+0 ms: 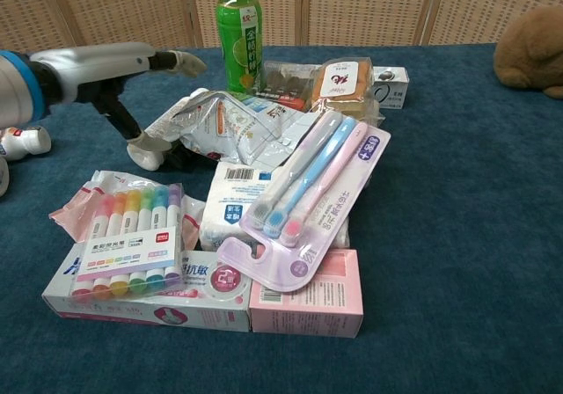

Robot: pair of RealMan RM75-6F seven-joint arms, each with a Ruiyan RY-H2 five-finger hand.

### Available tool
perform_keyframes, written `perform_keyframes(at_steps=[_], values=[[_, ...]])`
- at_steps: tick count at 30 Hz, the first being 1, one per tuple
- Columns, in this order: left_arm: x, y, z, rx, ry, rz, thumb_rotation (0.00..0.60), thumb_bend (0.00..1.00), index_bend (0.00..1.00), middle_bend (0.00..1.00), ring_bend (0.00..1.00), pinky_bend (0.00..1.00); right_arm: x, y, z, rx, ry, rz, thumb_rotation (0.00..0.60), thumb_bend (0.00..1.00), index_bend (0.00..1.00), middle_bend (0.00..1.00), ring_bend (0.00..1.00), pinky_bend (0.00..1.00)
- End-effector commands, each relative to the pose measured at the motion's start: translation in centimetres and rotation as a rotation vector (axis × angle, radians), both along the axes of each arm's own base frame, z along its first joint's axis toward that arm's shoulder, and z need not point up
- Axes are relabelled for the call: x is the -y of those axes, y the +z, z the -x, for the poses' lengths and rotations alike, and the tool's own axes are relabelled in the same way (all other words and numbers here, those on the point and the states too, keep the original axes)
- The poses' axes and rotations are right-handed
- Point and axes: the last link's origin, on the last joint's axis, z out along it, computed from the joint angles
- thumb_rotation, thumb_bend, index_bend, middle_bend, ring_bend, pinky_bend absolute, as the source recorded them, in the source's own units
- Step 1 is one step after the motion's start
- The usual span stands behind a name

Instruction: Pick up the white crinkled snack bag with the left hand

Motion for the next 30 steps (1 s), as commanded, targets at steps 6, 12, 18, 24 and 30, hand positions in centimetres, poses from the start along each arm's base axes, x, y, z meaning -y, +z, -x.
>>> perform_keyframes(at_steps=[6,12,18,24,30], values=[[-1.6,-3.8,-1.8,-0.020,-0.077,-0.083,0.600,0.29,0.33,0.24,0.29,0.26,-0.4,0.5,0.1,0.009,-0.004,0.013,0.370,0.22,0.00,0.00,0.00,0.00],[-2.1,-4.7,-0.9,-0.023,-0.092,-0.135,0.600,0.33,0.68,0.62,0.68,0.71,-0.5,0.6,0.0,0.017,-0.005,0.017,0.370,0.22,0.00,0.00,0.00,0.00],[-1.8,-2.8,-0.3,0.080,-0.075,-0.171,0.600,0.36,0.75,0.71,0.78,0.82,-0.6,0.7,-0.1,0.015,-0.003,0.025,0.368,0.22,0.00,0.00,0.00,0.00],[0.6,2.7,0.3,0.237,-0.094,-0.243,0.600,0.36,0.72,0.70,0.78,0.82,-0.2,0.4,-0.4,0.019,0.013,0.012,0.367,0.22,0.00,0.00,0.00,0.00],[5.1,9.1,2.1,0.394,-0.102,-0.355,0.600,0.35,0.69,0.67,0.75,0.80,0.2,-0.6,-0.1,0.041,0.021,-0.008,0.370,0.22,0.00,0.00,0.00,0.00]])
